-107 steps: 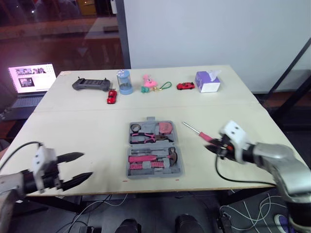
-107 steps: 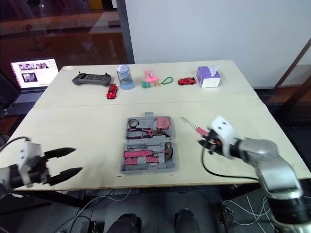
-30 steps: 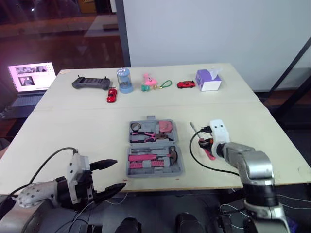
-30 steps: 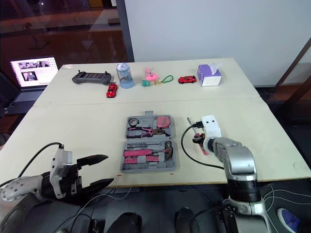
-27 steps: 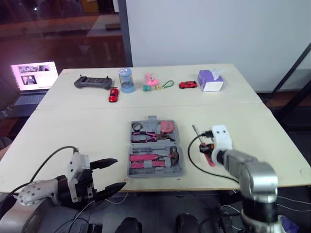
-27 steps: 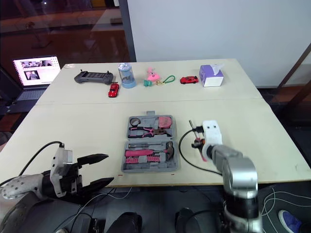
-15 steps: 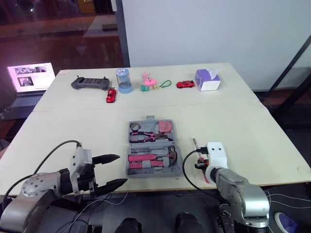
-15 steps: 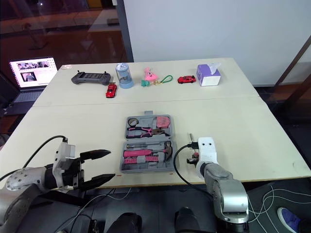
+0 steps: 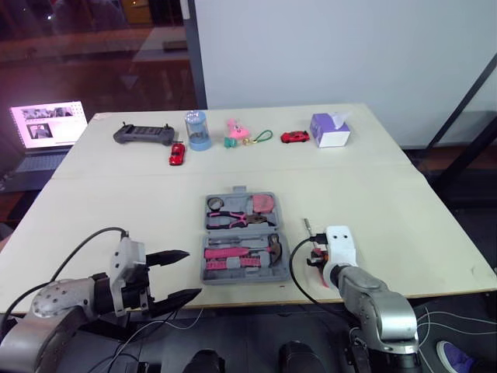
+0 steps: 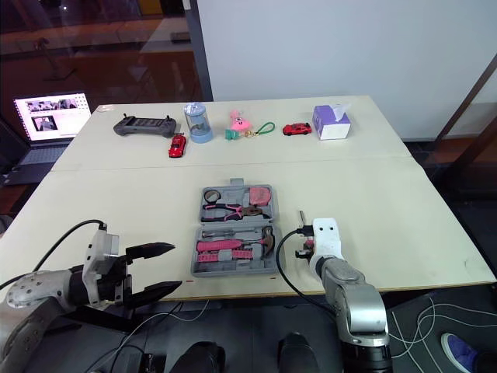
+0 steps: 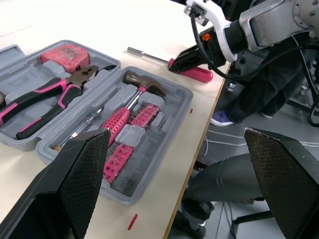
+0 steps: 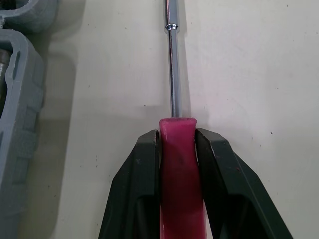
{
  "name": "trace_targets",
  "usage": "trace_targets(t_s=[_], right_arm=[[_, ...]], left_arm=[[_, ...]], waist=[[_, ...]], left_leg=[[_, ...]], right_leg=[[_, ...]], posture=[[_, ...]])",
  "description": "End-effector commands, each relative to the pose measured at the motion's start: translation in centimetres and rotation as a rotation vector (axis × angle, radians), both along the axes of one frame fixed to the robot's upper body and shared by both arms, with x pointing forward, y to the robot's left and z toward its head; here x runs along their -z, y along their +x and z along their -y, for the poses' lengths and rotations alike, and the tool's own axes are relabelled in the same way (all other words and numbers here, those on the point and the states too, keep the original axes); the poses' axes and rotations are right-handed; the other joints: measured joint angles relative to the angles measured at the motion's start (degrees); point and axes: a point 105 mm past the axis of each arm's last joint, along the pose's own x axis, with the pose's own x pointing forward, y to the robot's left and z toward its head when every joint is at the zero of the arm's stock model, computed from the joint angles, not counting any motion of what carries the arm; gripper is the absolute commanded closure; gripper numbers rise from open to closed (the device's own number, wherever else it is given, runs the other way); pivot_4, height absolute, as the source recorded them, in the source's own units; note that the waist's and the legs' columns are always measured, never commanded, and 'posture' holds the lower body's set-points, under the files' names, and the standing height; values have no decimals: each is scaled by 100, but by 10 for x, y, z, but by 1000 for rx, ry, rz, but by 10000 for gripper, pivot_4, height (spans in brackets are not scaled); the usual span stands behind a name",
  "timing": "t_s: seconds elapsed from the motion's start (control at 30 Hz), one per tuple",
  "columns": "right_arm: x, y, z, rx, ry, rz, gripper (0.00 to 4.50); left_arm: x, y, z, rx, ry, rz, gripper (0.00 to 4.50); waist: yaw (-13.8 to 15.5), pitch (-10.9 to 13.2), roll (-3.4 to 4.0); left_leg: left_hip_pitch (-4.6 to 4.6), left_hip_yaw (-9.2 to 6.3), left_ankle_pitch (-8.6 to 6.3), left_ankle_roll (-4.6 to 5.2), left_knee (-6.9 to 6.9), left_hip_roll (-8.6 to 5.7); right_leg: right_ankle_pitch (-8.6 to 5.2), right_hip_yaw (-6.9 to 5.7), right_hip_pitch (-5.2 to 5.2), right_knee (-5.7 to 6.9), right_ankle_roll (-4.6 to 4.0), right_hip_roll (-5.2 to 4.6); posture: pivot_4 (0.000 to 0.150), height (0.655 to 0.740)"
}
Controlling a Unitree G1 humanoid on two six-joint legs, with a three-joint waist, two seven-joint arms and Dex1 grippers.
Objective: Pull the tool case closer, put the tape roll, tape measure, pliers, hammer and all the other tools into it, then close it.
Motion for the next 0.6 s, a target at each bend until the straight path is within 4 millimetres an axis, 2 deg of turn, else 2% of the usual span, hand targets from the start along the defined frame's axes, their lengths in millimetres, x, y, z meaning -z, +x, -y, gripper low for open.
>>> trace_targets(t_s=[0.03,0.1,0.13,0.23,0.4,0.47,0.53,0.6], right_arm=[[12,-2,1,8,12,-45,29007],[6,0,0,3,29,-20,22453],[4,1,-1,2,35,-9,17447],[-26,8,3,-24,32,89,2716],[-69,7,9,-134,-11,170,2716],[-103,8,2,-384,-103,209,2716],[-121,6,-1,-582,-205,190,2716],[-129,8,-1,-762,-324,151,2716]], left_arm=[[-10,1,2,2,2,36,0],[-12,1,4,0,1,37,0],[-13,1,4,0,0,37,0],[-15,2,4,-6,3,37,0],[-16,2,2,-8,7,37,0],[-14,-1,1,11,16,22,0],[-13,-2,1,28,22,12,0],[-12,-2,2,44,23,3,0]], waist=[[4,-2,-2],[11,-2,-2],[12,-2,-2],[29,6,10],[30,33,47],[7,46,62],[8,83,79],[8,88,73]], left_leg=[[0,0,0,0,0,0],[-1,0,0,0,0,0],[-2,0,0,0,0,0],[-5,0,0,0,2,-1],[-14,0,0,0,2,-2],[-13,0,0,0,1,-1],[-16,10,0,1,6,-3],[-13,8,-3,6,3,-1]], right_leg=[[0,0,0,0,0,0],[0,0,0,0,0,0],[0,0,0,0,0,0],[1,0,-1,-2,1,-1],[0,0,-8,-2,1,-2],[0,-1,-8,-2,1,0],[0,3,-6,-7,1,-4],[-2,-4,-4,-9,2,-3]], posture=[[1500,7400],[1500,7400],[1500,7400],[1500,7400],[1500,7400],[1500,7400],[1500,7400],[1500,7400]])
